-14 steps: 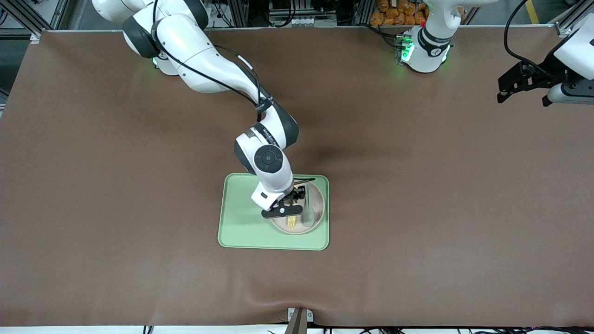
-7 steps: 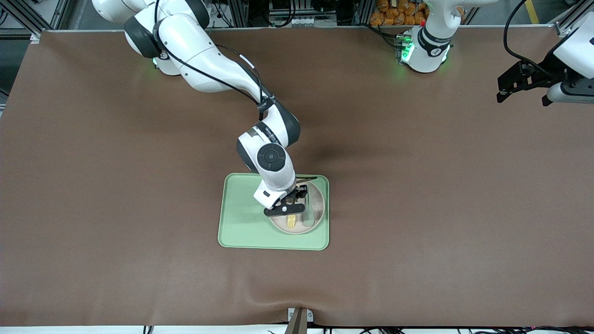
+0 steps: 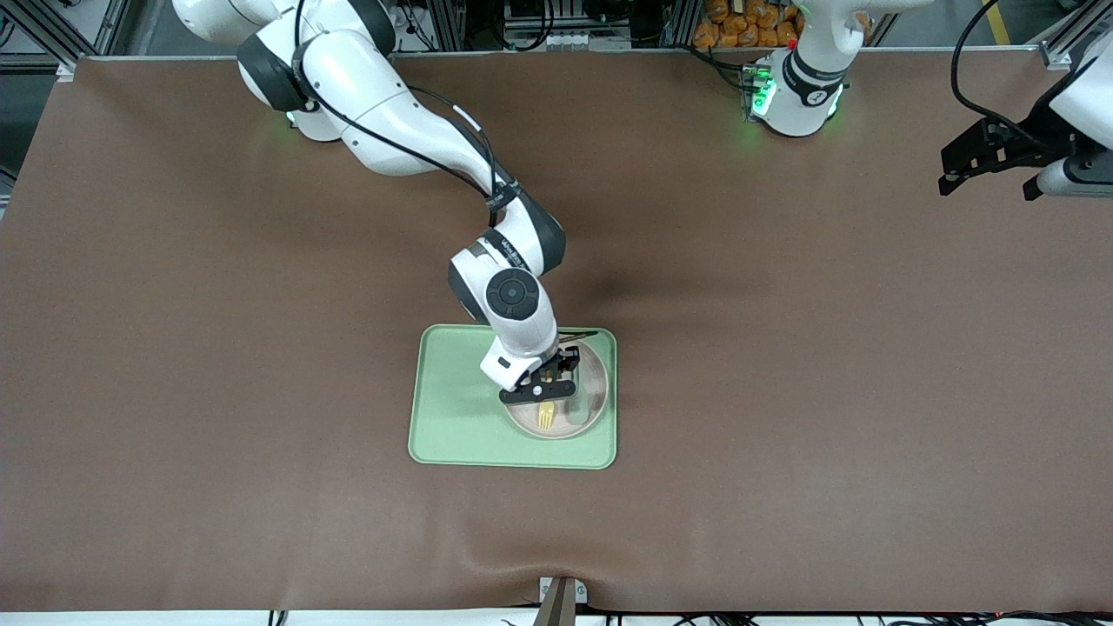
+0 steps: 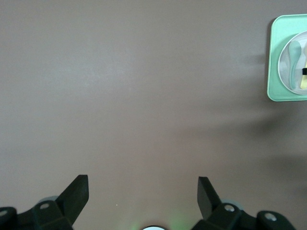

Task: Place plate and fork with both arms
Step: 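Close the right gripper on the yellow fork handle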

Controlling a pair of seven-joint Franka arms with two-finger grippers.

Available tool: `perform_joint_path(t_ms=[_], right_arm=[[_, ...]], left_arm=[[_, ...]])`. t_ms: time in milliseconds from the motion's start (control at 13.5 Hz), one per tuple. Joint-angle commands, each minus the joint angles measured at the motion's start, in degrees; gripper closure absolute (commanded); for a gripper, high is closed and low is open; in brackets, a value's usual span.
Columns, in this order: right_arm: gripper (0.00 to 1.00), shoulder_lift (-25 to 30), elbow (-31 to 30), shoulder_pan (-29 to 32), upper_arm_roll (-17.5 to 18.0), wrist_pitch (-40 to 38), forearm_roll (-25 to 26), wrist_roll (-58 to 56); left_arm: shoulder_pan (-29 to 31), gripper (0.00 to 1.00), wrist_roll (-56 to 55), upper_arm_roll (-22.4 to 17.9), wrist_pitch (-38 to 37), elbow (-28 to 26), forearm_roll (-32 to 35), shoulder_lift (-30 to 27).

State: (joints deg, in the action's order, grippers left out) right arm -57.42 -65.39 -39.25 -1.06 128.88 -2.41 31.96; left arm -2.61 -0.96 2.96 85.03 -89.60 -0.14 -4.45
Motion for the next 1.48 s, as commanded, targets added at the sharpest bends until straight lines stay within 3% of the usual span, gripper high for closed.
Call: perform_joint_path(t_ms=[0,222,518,1405], right_arm=[[0.51,-1.99,2.46,-0.91,-0.26,0.4,-0.32,1.7],[0.58,-2.61,2.46,-1.09,-0.26,0.67,-0.32,1.79],[0.98,-2.34,2.46,-1.0,-0.35,0.41,-0.23,1.52],[1.0,2.83,5.19,1.71,-0.35,-8.63,-3.13,0.91]], left_arm=[[0.24,0.0,-0.01,0.12,-0.65,0.92,-0.3,0.14],[0.24,0.0,-0.01,0.12,-0.65,0.92,-0.38,0.14],[0.24,0.0,-0.01,0.12,-0.65,0.92,-0.38,0.14],[0.33,0.0,-0.01,0.12,-0.65,0.83,-0.39,0.23]])
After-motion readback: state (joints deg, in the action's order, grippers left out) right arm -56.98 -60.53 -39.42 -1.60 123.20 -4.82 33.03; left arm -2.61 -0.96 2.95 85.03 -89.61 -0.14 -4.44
